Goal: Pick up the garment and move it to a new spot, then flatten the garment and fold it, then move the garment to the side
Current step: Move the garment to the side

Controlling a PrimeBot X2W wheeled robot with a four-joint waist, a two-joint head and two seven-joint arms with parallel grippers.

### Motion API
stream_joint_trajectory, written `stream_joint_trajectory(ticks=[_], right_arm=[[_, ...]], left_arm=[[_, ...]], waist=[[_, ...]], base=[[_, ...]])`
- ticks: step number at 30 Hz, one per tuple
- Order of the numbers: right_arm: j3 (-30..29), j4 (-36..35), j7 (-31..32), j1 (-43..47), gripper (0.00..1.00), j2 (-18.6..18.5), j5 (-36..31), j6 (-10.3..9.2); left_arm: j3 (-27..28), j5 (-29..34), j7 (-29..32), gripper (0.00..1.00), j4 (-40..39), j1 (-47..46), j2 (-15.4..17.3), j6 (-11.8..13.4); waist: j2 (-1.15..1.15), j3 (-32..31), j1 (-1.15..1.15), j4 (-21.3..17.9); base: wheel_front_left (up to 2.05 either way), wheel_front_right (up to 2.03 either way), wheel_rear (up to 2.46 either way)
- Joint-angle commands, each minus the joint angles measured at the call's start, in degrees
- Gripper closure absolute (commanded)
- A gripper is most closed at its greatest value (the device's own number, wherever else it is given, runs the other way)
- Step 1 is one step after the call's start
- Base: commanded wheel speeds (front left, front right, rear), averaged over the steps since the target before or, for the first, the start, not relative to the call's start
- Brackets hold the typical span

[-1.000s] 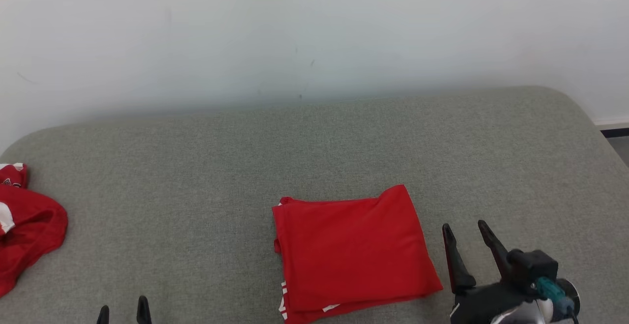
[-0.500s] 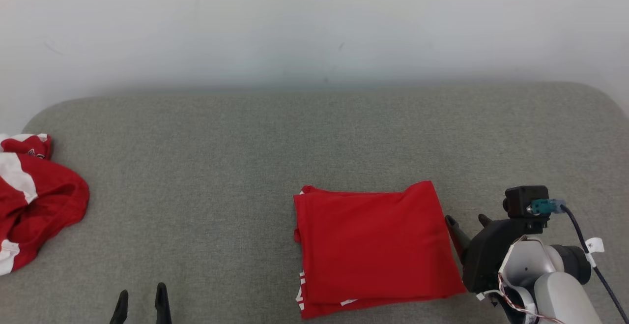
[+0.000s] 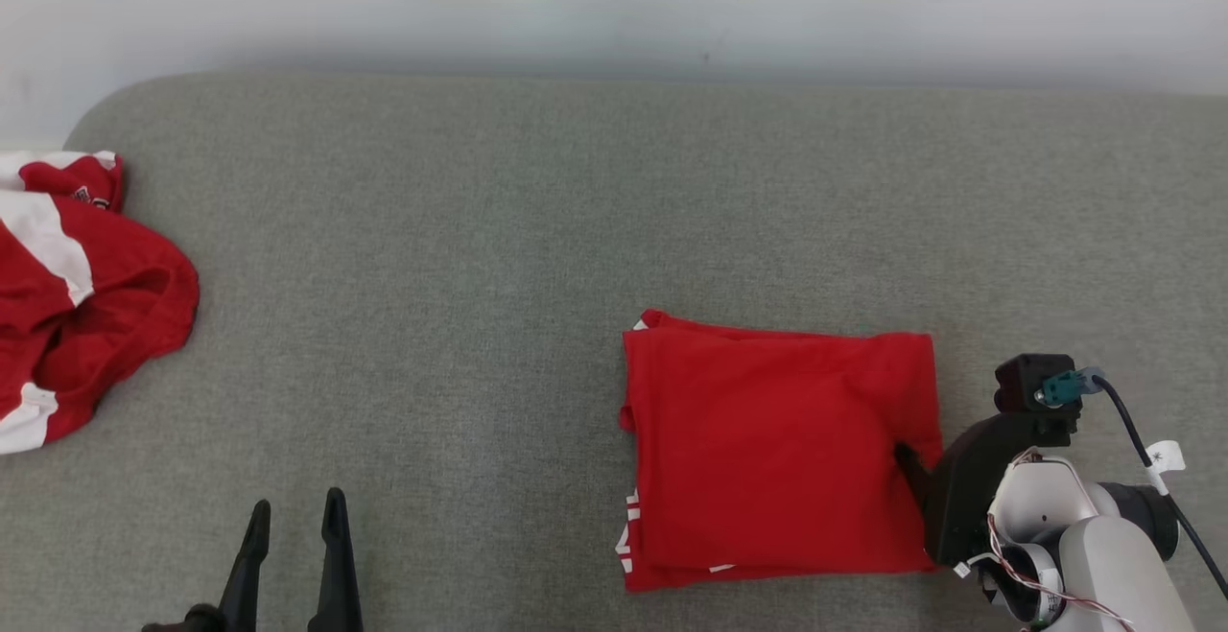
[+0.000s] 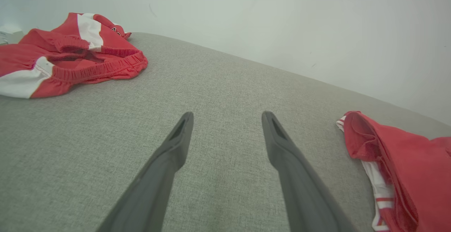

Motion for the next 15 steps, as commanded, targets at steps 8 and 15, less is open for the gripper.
stream_joint_trajectory(ticks=[8,15], right_arm=[[2.6,4.4,3.7,0.9,0.4,0.7,1.7,0.0],[8.1,3.9,3.3,-3.4,1.0,-3.2,0.5,-0.09]], left_arm=[[-0.7,0.1,-0.2,0.0,-0.2,-1.9,-0.1,0.1],[-0.7,0.2,-0.2,0.0,-1.6,-3.3,-0.1,0.1]], waist=[[-0.01,3.4,-0.01,1.5],[-0.01,6.0,-0.01,-0.1]], base=[[0.0,0.0,0.0],[0.0,0.0,0.0]])
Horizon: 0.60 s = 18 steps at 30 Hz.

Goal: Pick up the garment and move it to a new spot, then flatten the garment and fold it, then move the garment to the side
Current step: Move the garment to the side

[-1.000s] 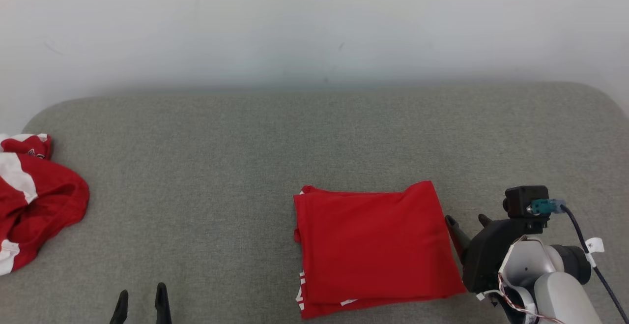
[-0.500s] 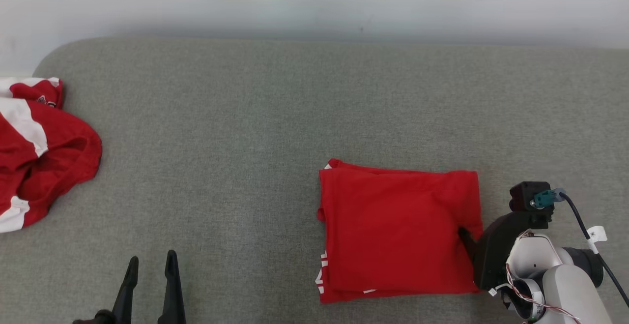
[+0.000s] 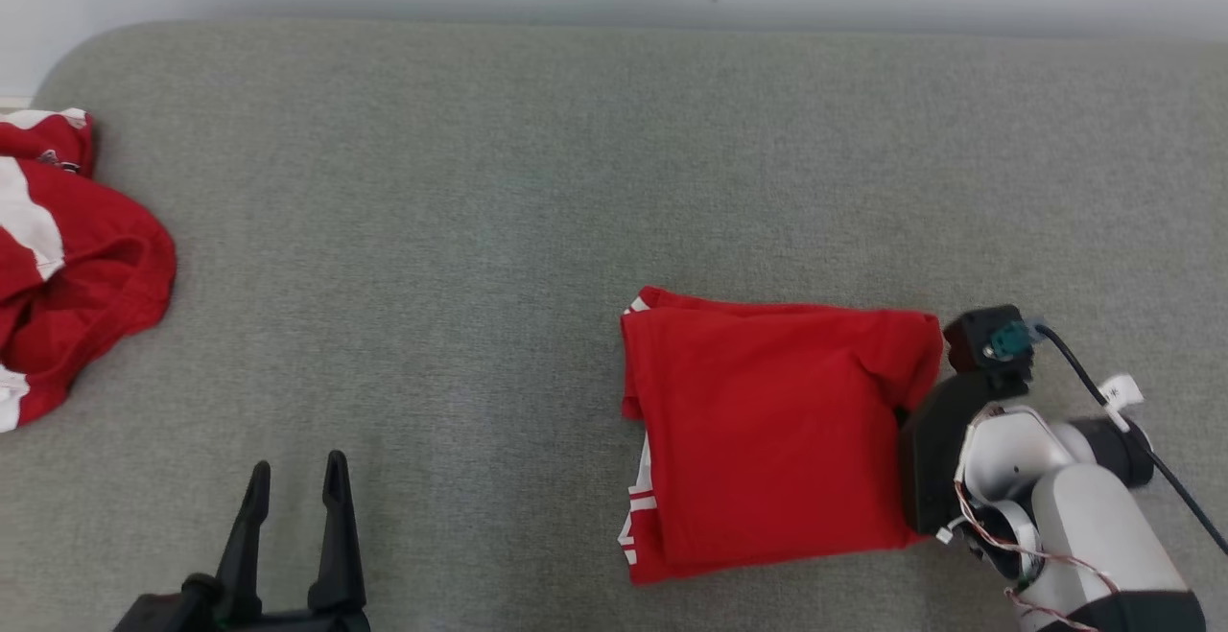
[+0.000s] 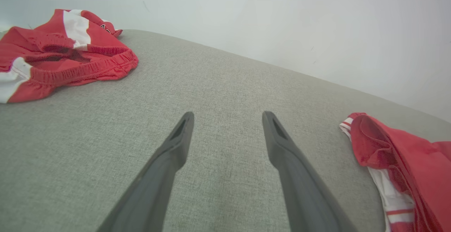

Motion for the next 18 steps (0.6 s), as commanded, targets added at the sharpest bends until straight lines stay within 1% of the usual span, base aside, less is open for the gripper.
stream_joint_trajectory(ticks=[1,4,7,11,12,17,18], right_arm=[[1.9,1.8,0.5,-0.5,1.0,-1.0,-0.2,-0.1],[5.4,0.9,-0.3,-4.2,1.0,-4.9,0.3,-0.15],[6.5,0.6,-1.8,-7.4,1.0,-8.0,0.3,-0.15],[6.5,1.0,-4.1,-11.5,1.0,-9.8,-0.8,-0.14],[6.3,1.6,-5.0,-13.1,1.0,-10.4,-1.6,-0.13],[4.1,3.6,-8.0,-16.9,1.0,-11.4,-3.9,-0.11],[4.1,3.6,-8.0,-16.9,1.0,-11.4,-3.9,-0.11]], left_arm=[[0.1,0.4,-0.2,0.0,-0.5,-1.2,-0.1,0.1],[0.7,0.8,-0.2,0.0,-1.7,-2.3,-0.1,0.1],[0.4,1.0,-0.2,0.0,-2.8,-3.7,-0.1,0.1],[0.5,1.3,-0.2,0.0,-4.7,-5.3,-0.1,0.1],[0.4,2.0,-0.2,0.0,-6.1,-6.5,0.0,0.1],[0.4,4.5,-0.2,0.0,-9.6,-8.4,0.2,0.1],[0.4,4.5,-0.2,0.0,-9.6,-8.4,0.2,0.1]], waist=[[0.01,1.6,0.0,-1.5],[0.01,3.6,0.0,-3.5],[0.01,5.6,0.0,-5.6],[0.01,8.5,0.0,-8.8],[0.01,9.9,0.0,-10.7],[0.01,13.3,0.0,-15.4],[0.01,13.3,0.0,-15.4]], base=[[0.0,0.0,0.0],[0.0,0.0,0.0],[0.0,0.0,0.0],[0.0,0.0,0.0],[0.0,0.0,0.0],[0.0,0.0,0.0],[0.0,0.0,0.0]])
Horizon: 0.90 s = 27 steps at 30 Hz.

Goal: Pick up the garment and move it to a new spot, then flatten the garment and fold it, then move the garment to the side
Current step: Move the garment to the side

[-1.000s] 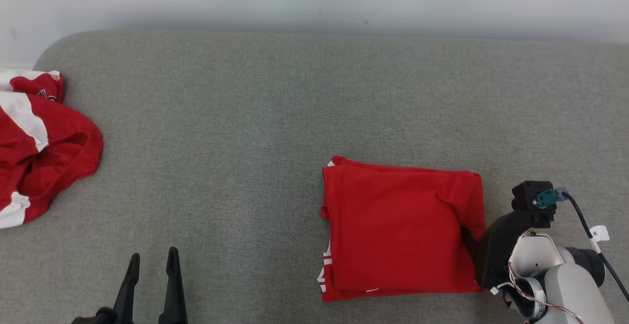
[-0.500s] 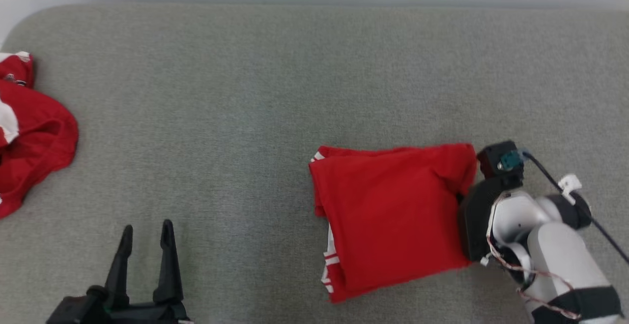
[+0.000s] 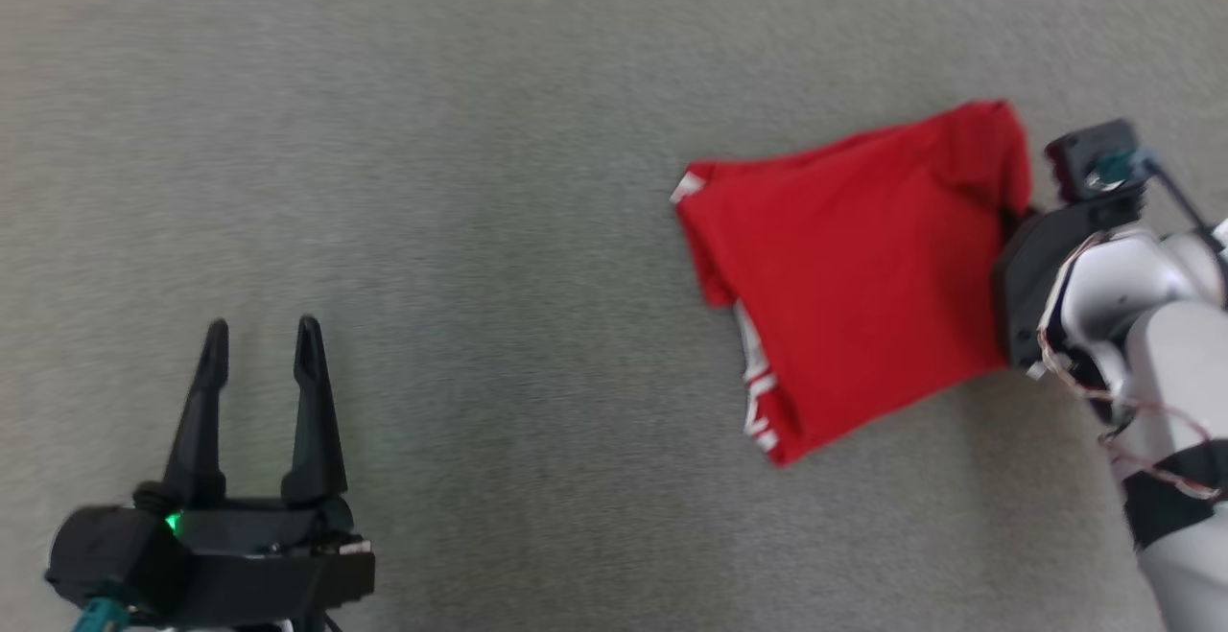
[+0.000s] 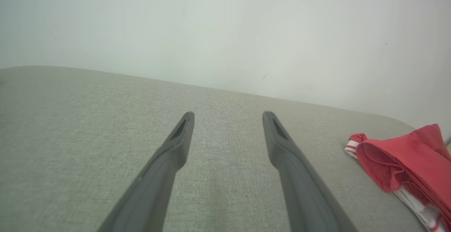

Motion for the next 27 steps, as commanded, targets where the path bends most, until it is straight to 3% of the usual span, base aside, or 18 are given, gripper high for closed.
stream_joint_trajectory(ticks=[1,13,27], right_arm=[[-0.3,0.1,-0.4,-0.8,1.0,-0.5,-0.3,-0.18],[-7.3,9.4,-11.5,-10.6,1.0,-2.0,-6.9,-0.18],[-13.1,14.3,-25.1,-15.7,1.0,-4.2,-17.5,-0.18]], left_arm=[[0.0,0.4,-0.2,0.0,-0.3,-1.0,0.5,0.1],[-1.9,2.3,-0.2,0.0,-5.9,-3.1,5.7,0.1],[-2.9,3.8,0.0,0.0,-9.4,-3.1,7.7,0.0]], waist=[[-0.02,4.7,-0.01,-5.0],[-0.02,12.1,-0.01,-13.7],[-0.02,15.9,-0.01,-15.6]], base=[[0.0,0.0,0.0],[0.0,0.0,0.0],[0.0,0.0,0.0]])
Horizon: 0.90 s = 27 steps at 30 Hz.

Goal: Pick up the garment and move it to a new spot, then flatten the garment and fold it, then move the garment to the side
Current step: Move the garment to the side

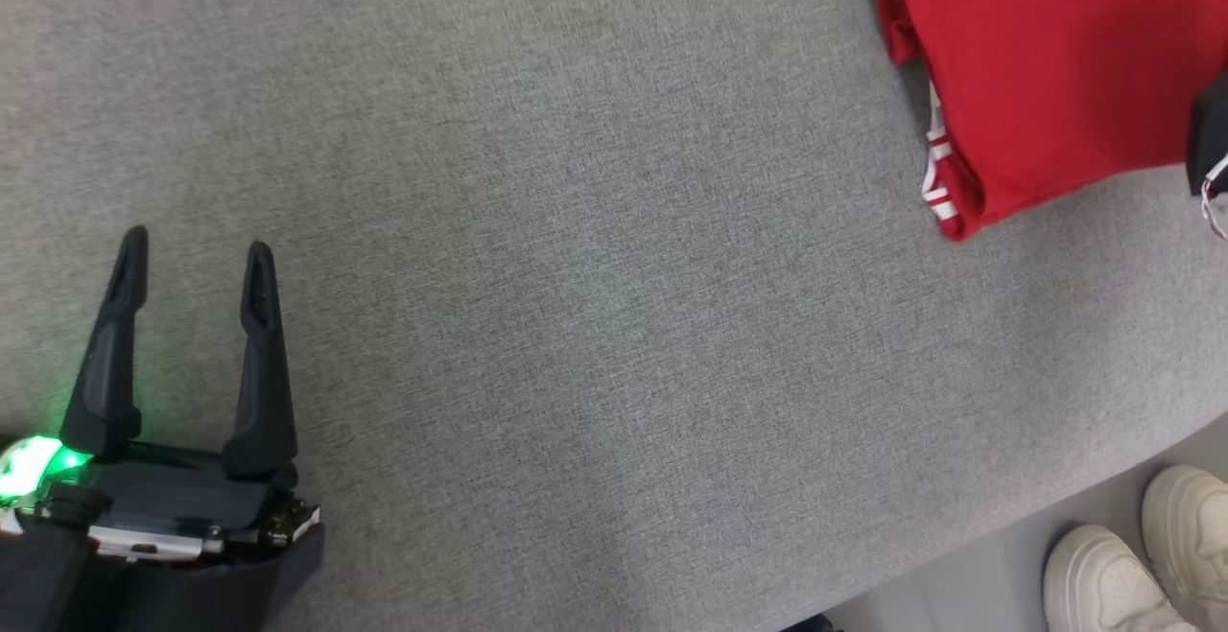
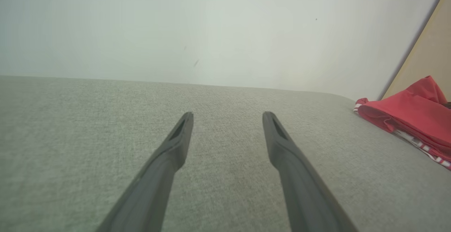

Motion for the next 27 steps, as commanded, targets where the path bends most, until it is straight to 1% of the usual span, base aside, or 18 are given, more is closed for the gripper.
stream_joint_trajectory(ticks=[1,6,10,11,12,13,14,20,23,27], right_arm=[[-0.9,0.2,-1.4,-0.8,1.0,0.1,-1.6,-0.18],[-4.6,0.6,-3.8,-1.4,1.0,0.6,-6.0,-0.18],[-7.6,0.6,-5.3,-1.4,1.0,1.8,-9.0,-0.18],[-8.2,0.5,-5.7,-1.3,0.91,2.0,-9.9,-0.18],[-8.8,0.4,-5.9,-1.3,0.65,2.3,-10.6,-0.18],[-9.3,0.2,-6.3,-1.3,0.24,2.5,-11.3,-0.18],[-9.9,0.2,-6.4,-1.3,0.0,2.7,-11.9,-0.18],[-11.7,-0.6,-7.8,-0.9,0.0,4.2,-13.9,-0.18],[-11.1,-1.1,-9.3,-0.5,0.0,5.3,-14.3,-0.18],[-9.2,-2.9,-12.0,1.4,0.0,8.0,-13.6,-0.18]], left_arm=[[-0.8,-0.2,0.2,0.0,1.1,-0.3,0.0,-0.1],[-1.2,-0.2,0.2,0.0,0.5,-0.2,0.4,-0.1],[-0.8,-0.2,0.2,0.0,0.4,-0.2,0.8,-0.1],[-0.7,-0.2,0.2,0.0,0.4,-0.2,0.9,-0.1],[-0.6,-0.2,0.2,0.0,0.4,-0.2,0.9,-0.1],[-0.6,-0.3,0.2,0.0,0.4,-0.2,0.9,-0.1],[-0.6,-0.3,0.2,0.0,0.4,-0.3,0.9,-0.1],[-0.9,-0.4,0.2,0.0,0.6,-0.3,0.4,-0.1],[-0.7,-0.5,0.1,0.0,0.6,-0.1,-0.3,0.0],[-0.3,-0.7,0.0,0.0,1.3,0.2,-1.6,0.0]], waist=[[0.0,1.1,0.0,-0.7],[0.0,1.7,0.0,-0.6],[0.0,1.8,0.0,-0.4],[0.0,1.7,0.0,-0.4],[0.0,1.7,0.0,-0.3],[0.0,1.6,0.0,-0.3],[0.0,1.5,0.0,-0.2],[0.0,0.1,0.0,0.5],[0.0,-1.3,0.0,1.3],[0.0,-4.1,0.0,3.2]], base=[[0.0,0.0,0.0],[0.0,0.0,0.0],[0.0,0.0,0.0],[0.0,0.0,0.0],[0.0,0.0,0.0],[0.0,0.0,0.0],[0.0,0.0,0.0],[0.0,0.0,0.0],[0.0,0.0,0.0],[0.0,0.0,0.0]])
